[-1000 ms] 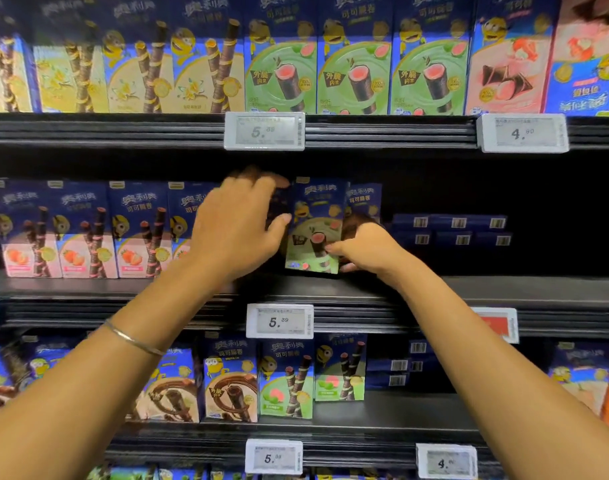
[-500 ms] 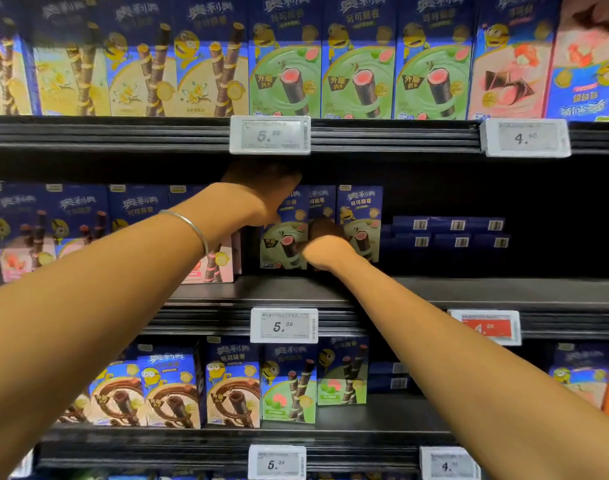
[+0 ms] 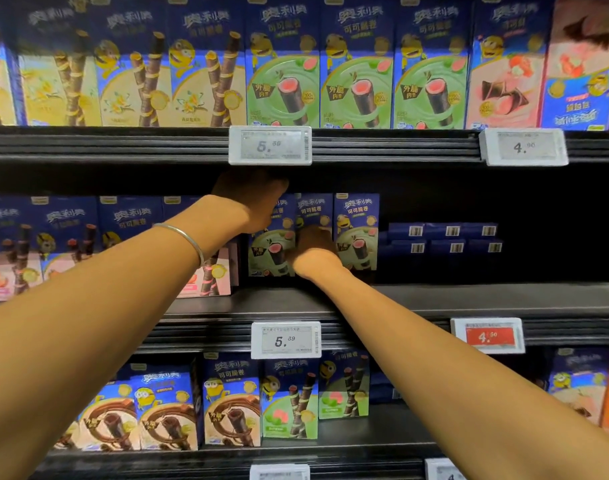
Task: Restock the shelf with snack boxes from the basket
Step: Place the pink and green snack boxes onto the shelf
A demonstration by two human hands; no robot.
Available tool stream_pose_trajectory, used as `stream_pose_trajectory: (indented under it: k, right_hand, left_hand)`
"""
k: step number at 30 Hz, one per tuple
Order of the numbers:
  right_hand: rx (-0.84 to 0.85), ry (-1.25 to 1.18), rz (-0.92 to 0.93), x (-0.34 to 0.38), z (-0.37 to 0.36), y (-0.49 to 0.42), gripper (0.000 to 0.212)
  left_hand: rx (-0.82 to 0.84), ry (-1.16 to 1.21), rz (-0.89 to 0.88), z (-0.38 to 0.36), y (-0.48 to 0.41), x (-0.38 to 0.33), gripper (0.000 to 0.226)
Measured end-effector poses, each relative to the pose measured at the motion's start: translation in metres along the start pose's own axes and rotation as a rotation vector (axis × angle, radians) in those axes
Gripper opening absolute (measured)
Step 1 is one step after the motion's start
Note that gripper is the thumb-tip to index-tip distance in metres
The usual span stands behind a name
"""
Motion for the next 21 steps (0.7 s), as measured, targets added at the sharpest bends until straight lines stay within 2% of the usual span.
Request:
stream_pose_trajectory:
  k: [6,11,17,19,21]
  right_hand:
    - [-0.009,-0.037,0.001,0.001,-0.008,-0.006,0.053]
    - [0.034,0.03,0.029,0.003,-0.014,-0.01,0.061]
    - [0.06,-0.004,0.027,0.003,-0.009,-0.008,0.053]
    - [0.092,-0.082,0.017,0.0,-0.007,-0.005,0.048]
    - [0.111,-0.308,-0.017,-0.006,-0.005,0.001,0.042]
  left_hand:
    - [0.025,0.018,0.023,-0.005,-0.002,0.009,0.047]
    - [0.026,0.059,0.033,-0.01,-0.005,0.017,0.049]
    - [0.003,0.08,0.054,-0.01,-0.002,0.015,0.047]
    - [0.001,0.096,0.075,-0.007,0.0,0.013,0.051]
    - [0.011,0.129,0.095,-0.002,0.003,0.012,0.052]
Point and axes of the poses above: each hand's wrist, its own y-axis away from the middle knuckle, its own z-axis out of the back of the hand, x = y × z, the point moved 7 cm from there along -y, towards the middle knuckle, and after that the axes turned 4 degrees about z, right-handed, at the moved point
